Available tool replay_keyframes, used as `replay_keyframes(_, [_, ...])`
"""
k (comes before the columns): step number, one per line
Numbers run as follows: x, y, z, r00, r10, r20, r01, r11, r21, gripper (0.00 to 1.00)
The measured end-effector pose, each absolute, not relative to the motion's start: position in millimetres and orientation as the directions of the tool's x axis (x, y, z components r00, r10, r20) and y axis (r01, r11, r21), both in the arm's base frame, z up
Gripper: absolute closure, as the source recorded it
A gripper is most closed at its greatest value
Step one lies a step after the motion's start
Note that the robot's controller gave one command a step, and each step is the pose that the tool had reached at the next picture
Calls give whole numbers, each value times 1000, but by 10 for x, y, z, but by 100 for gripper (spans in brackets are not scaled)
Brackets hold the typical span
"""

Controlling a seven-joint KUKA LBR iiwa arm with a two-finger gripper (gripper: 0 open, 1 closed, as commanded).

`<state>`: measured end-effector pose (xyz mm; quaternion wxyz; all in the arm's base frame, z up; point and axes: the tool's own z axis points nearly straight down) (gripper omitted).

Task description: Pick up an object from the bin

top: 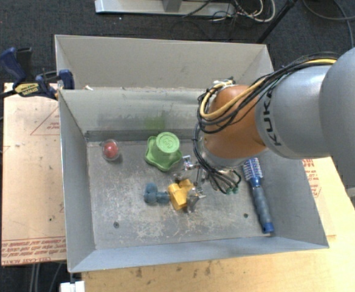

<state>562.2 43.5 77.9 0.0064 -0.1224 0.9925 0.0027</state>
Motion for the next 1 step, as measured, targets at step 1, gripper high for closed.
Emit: replay_keyframes(1, [5371, 481, 2574, -965, -264, -11, -264, 965, -1, 100])
